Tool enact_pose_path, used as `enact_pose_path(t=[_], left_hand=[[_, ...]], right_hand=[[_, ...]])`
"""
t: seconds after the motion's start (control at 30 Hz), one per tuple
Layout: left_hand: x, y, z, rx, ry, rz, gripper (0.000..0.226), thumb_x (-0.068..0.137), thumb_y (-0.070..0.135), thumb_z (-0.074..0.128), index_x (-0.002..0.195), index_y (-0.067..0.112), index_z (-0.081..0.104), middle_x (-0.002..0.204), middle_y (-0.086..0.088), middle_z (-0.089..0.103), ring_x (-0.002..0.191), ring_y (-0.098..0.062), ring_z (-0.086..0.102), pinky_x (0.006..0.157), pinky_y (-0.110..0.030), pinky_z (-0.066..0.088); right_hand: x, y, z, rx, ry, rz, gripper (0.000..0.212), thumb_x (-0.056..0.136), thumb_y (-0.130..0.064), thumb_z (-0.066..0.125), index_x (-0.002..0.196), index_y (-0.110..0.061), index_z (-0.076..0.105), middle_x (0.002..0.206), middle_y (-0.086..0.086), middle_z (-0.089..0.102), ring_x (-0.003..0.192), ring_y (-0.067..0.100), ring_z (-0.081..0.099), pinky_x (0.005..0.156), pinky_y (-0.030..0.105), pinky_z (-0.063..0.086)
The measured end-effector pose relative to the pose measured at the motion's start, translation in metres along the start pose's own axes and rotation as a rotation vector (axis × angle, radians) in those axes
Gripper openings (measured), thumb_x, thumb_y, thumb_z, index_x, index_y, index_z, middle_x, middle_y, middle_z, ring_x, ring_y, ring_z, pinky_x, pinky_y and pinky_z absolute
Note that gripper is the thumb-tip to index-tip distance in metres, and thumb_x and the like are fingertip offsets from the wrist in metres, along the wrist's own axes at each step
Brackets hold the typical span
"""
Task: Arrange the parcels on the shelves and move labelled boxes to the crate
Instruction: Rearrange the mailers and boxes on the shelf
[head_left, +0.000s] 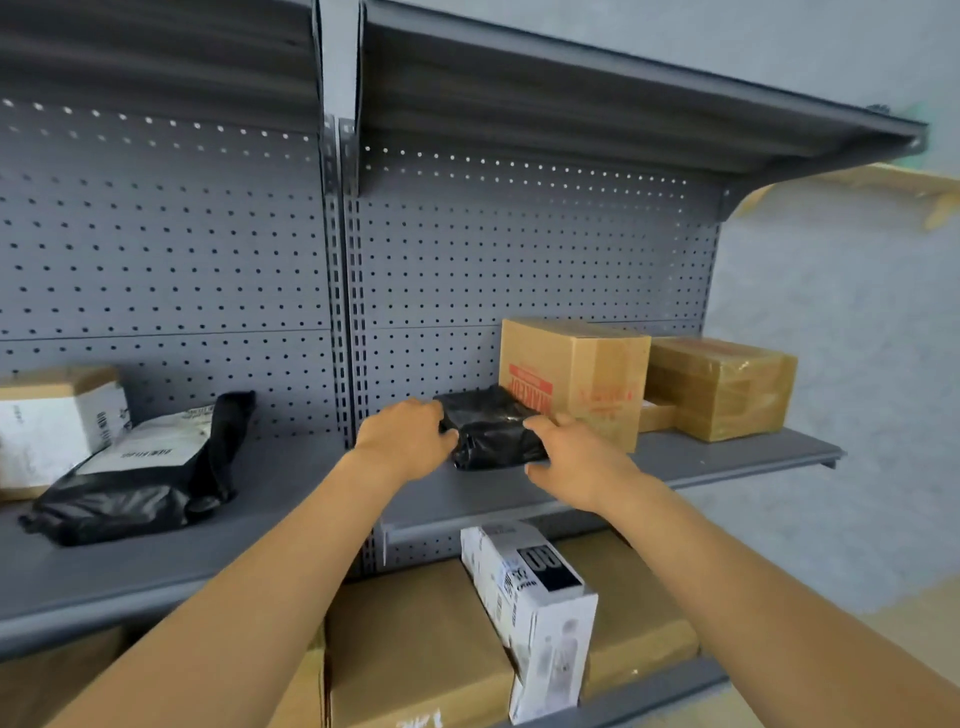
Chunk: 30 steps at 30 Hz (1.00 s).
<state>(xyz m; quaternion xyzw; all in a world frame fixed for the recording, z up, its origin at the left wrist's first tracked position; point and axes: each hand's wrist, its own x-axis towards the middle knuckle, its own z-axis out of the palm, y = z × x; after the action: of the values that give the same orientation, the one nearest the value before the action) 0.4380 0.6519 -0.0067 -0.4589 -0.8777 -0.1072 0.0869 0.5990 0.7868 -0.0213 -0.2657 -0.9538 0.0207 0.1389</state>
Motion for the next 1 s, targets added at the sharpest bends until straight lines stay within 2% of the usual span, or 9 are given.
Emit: enact_pose_path(t=[0.17, 0.23, 0.3, 0.43, 0.57, 0.73, 0.8, 0.87, 1.0], left_hand=[[0.054, 0.003, 0.029, -0.343, -0.172, -0.141, 0.064, 0.100, 0.054, 0.038, 0.120, -0.004, 0.058, 0.122, -0.028, 0.061, 0.102, -0.040, 0.062, 0.086, -0.043, 0.051], [0.065, 0.009, 0.037, -0.407, -0.262, -0.195, 0.060, 0.099, 0.058, 0.034, 0.102, 0.005, 0.062, 0.105, -0.022, 0.065, 0.092, -0.036, 0.065, 0.081, -0.040, 0.054], [0.075, 0.011, 0.043, -0.464, -0.297, -0.244, 0.059, 0.099, 0.058, 0.036, 0.110, 0.006, 0.061, 0.097, -0.014, 0.061, 0.087, -0.030, 0.063, 0.081, -0.038, 0.056], [0.089, 0.012, 0.049, -0.775, -0.294, -0.373, 0.045, 0.100, 0.041, 0.049, 0.130, 0.008, 0.052, 0.113, -0.008, 0.055, 0.101, -0.021, 0.055, 0.080, -0.032, 0.053], [0.092, 0.008, 0.048, -1.011, -0.202, -0.468, 0.025, 0.101, 0.020, 0.051, 0.124, 0.011, 0.053, 0.120, -0.005, 0.054, 0.108, -0.022, 0.054, 0.089, -0.035, 0.054], [0.074, -0.008, 0.036, -1.434, -0.073, -0.465, 0.015, 0.104, 0.011, 0.045, 0.095, 0.008, 0.057, 0.113, -0.013, 0.067, 0.102, -0.027, 0.064, 0.085, -0.040, 0.055], [0.061, -0.014, 0.034, -1.464, 0.015, -0.398, 0.026, 0.104, 0.011, 0.046, 0.078, 0.009, 0.047, 0.097, -0.011, 0.065, 0.092, -0.023, 0.062, 0.085, -0.039, 0.051], [0.048, -0.020, 0.033, -1.446, 0.079, -0.313, 0.027, 0.103, 0.014, 0.048, 0.078, 0.009, 0.041, 0.086, -0.011, 0.061, 0.083, -0.020, 0.059, 0.083, -0.037, 0.050], [0.024, -0.031, 0.031, -1.435, 0.120, -0.150, 0.021, 0.101, 0.015, 0.052, 0.082, 0.010, 0.044, 0.089, -0.012, 0.055, 0.088, -0.020, 0.058, 0.088, -0.036, 0.050]], right_hand=[[0.052, 0.001, 0.020, -0.029, -0.008, -0.027, 0.064, 0.095, -0.037, 0.054, 0.151, -0.020, 0.029, 0.148, 0.007, 0.036, 0.135, 0.028, 0.035, 0.103, 0.043, 0.044], [0.063, 0.002, 0.025, -0.054, -0.015, -0.043, 0.063, 0.095, -0.036, 0.054, 0.151, -0.020, 0.030, 0.149, 0.007, 0.036, 0.137, 0.028, 0.033, 0.106, 0.041, 0.041], [0.070, 0.003, 0.031, -0.092, -0.020, -0.074, 0.060, 0.095, -0.035, 0.055, 0.149, -0.020, 0.034, 0.146, 0.007, 0.040, 0.134, 0.029, 0.037, 0.106, 0.040, 0.040], [0.076, 0.007, 0.040, -0.118, 0.032, -0.129, 0.057, 0.094, -0.034, 0.056, 0.147, -0.022, 0.039, 0.142, 0.005, 0.044, 0.130, 0.028, 0.040, 0.106, 0.039, 0.038], [0.077, 0.010, 0.038, -0.027, 0.037, -0.164, 0.056, 0.096, -0.039, 0.052, 0.148, -0.024, 0.038, 0.145, 0.002, 0.042, 0.133, 0.025, 0.037, 0.109, 0.037, 0.036], [0.078, 0.012, 0.028, 0.349, 0.027, -0.054, 0.058, 0.099, -0.049, 0.043, 0.152, -0.026, 0.031, 0.157, 0.002, 0.030, 0.144, 0.025, 0.026, 0.116, 0.037, 0.026], [0.077, 0.010, 0.025, 0.558, -0.027, -0.004, 0.062, 0.100, -0.050, 0.041, 0.155, -0.030, 0.021, 0.159, 0.004, 0.028, 0.145, 0.025, 0.029, 0.114, 0.036, 0.028], [0.077, 0.004, 0.023, 0.798, -0.077, 0.048, 0.068, 0.098, -0.054, 0.042, 0.156, -0.032, 0.014, 0.158, 0.001, 0.031, 0.142, 0.024, 0.035, 0.113, 0.035, 0.033], [0.079, -0.013, 0.021, 1.278, -0.088, 0.149, 0.045, 0.097, -0.039, 0.056, 0.138, -0.031, 0.041, 0.140, -0.006, 0.051, 0.123, 0.019, 0.055, 0.100, 0.044, 0.052]])
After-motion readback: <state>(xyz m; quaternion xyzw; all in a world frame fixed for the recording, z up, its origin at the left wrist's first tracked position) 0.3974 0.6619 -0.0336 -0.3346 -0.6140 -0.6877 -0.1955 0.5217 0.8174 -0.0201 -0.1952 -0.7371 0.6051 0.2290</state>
